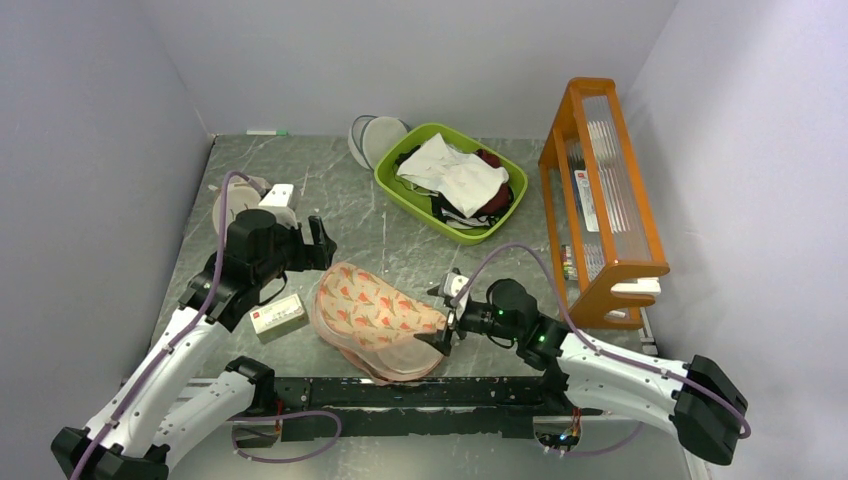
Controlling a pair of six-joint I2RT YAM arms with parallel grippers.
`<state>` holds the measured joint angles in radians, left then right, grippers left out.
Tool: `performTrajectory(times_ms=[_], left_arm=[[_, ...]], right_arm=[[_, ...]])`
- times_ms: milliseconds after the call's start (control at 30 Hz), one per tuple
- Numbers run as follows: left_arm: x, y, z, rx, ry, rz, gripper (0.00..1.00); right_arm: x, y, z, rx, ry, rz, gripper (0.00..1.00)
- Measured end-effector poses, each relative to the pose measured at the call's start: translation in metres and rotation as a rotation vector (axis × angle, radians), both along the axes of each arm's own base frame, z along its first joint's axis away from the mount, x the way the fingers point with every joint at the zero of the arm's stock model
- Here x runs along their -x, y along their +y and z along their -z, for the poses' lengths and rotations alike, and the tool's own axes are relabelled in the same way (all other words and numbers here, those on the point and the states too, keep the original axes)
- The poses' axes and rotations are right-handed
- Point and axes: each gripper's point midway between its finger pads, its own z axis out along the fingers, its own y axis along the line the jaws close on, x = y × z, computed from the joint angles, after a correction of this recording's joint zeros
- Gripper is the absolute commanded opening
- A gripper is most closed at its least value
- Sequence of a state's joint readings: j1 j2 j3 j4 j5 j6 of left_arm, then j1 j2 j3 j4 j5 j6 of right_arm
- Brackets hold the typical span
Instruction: Unzip the laundry bag and remove the bra
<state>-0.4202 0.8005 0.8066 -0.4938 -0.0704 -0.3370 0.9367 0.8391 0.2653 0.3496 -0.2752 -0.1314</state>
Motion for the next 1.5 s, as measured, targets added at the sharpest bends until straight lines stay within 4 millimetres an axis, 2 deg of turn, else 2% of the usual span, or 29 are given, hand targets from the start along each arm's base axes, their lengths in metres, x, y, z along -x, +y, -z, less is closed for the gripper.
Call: performTrajectory(times_ms=[167,233,300,400,500,633,767,833,900,1033,1133,1333,1500], left_arm=[[0.0,-0.003,-0.012,0.037,-0.007,-0.007,0.98],[0.0,-0.004,-0.019,0.051,-0.018,-0.008,0.98],[-0.001,-0.005,-0.026,0.062,-0.029,-0.007,0.99],[-0.005,-0.007,-0.035,0.071,-0.042,-0.006,1.0],[-0.014,-0.011,-0.044,0.076,-0.052,-0.005,1.0],[-0.036,-0.024,-0.07,0.093,-0.078,0.009,0.99],[-0.058,-0.035,-0.117,0.122,-0.155,0.026,1.0],[-0.064,-0.038,-0.148,0.134,-0.219,0.038,1.0],[-0.065,-0.038,-0.185,0.15,-0.295,0.046,1.0],[-0.05,-0.03,-0.249,0.181,-0.447,0.054,0.99],[-0.032,-0.021,-0.275,0.195,-0.519,0.053,0.99],[0.003,-0.001,-0.303,0.225,-0.615,0.035,0.99],[0.021,0.008,-0.315,0.242,-0.658,0.025,0.99]], right_arm=[[0.037,0.014,-0.01,-0.055,0.108,-0.174,1.0],[0.044,0.015,-0.014,-0.077,0.146,-0.195,1.0],[0.042,0.014,-0.018,-0.095,0.185,-0.151,1.0],[0.009,0.008,-0.029,-0.102,0.243,0.068,1.0],[-0.034,0.005,-0.056,-0.088,0.232,0.284,1.0],[-0.095,-0.009,-0.118,-0.131,0.148,0.555,1.0],[-0.15,-0.066,-0.184,-0.24,0.08,0.831,1.0],[-0.17,-0.096,-0.222,-0.288,0.039,0.95,1.0],[-0.178,-0.116,-0.261,-0.337,-0.01,1.022,1.0],[-0.168,-0.134,-0.321,-0.41,-0.089,1.054,1.0],[-0.15,-0.149,-0.344,-0.454,-0.126,1.048,1.0],[-0.112,-0.176,-0.371,-0.543,-0.162,1.035,1.0],[-0.104,-0.185,-0.37,-0.557,-0.144,1.059,1.0]])
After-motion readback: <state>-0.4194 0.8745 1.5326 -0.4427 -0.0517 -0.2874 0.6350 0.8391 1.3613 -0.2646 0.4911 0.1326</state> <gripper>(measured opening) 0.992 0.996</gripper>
